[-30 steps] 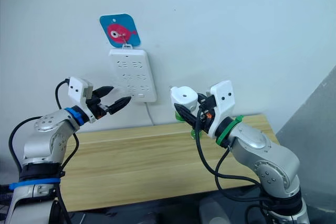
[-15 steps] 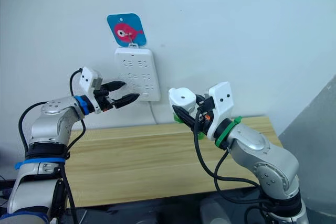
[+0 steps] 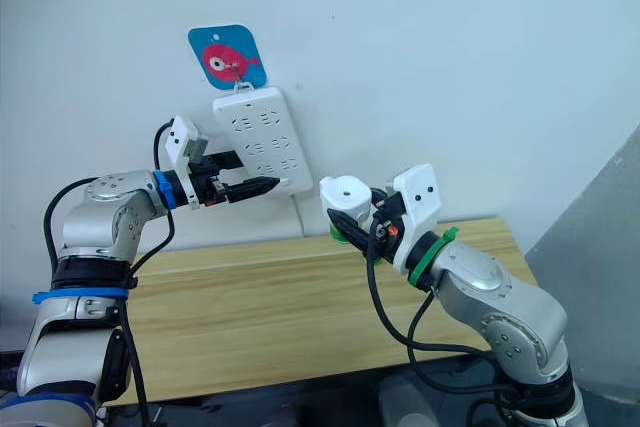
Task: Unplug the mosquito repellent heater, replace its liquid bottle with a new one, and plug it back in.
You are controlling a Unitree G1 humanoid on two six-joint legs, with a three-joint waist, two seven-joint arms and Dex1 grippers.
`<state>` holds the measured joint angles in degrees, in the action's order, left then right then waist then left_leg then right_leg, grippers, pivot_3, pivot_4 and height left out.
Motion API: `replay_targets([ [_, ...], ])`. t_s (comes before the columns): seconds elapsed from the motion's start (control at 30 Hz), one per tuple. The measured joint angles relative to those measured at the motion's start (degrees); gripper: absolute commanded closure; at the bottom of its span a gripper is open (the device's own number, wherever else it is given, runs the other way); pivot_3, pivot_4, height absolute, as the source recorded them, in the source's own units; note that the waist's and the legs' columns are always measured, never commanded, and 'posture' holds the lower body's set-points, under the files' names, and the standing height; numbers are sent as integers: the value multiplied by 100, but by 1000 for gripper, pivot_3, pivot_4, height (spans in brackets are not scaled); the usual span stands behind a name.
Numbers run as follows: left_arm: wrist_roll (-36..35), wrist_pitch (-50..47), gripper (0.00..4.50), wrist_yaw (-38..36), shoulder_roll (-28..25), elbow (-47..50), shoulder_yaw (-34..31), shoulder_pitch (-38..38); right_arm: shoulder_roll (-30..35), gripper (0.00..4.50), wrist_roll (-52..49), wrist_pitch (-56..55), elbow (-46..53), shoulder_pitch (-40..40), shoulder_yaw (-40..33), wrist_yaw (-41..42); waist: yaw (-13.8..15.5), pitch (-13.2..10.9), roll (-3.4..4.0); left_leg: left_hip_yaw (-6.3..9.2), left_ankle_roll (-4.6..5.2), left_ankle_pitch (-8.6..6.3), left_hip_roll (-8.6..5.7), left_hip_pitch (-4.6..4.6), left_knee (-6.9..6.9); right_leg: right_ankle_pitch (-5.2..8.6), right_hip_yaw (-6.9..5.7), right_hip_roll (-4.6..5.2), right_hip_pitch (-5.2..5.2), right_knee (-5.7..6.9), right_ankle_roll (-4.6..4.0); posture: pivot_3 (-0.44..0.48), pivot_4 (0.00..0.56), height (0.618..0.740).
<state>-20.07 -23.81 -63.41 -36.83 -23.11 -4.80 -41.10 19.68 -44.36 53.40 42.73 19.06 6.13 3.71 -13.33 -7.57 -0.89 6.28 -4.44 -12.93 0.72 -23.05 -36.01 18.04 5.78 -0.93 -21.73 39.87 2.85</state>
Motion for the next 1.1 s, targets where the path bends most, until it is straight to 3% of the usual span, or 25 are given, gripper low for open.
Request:
replay_targets([
  [0.03,-23,-65,11,-15,0,58,0,0,-8,1526,42,-1,-1,0,31,2,-2,0,0,0,0,0,0,0,0,0,0,0,0,0,0,-283,96,733],
  [0.37,-260,-369,3115,70,136,253,-89,10,-337,1526,469,-24,-494,498,485,237,-33,1,-1,4,0,0,-1,0,-3,0,-3,2,1,2,0,-283,93,733],
  [0.67,-268,-491,3195,180,163,357,-124,42,-748,1526,986,235,-1328,1480,609,84,-44,1,-1,10,-1,0,-3,-1,-4,-3,-7,6,2,3,-4,-277,94,733],
  [1.1,-339,-615,3195,206,135,552,-217,179,-887,1526,1661,357,-2024,1911,780,334,-95,1,-1,8,0,0,-5,-2,-3,-14,-8,14,1,4,-24,-268,92,733],
])
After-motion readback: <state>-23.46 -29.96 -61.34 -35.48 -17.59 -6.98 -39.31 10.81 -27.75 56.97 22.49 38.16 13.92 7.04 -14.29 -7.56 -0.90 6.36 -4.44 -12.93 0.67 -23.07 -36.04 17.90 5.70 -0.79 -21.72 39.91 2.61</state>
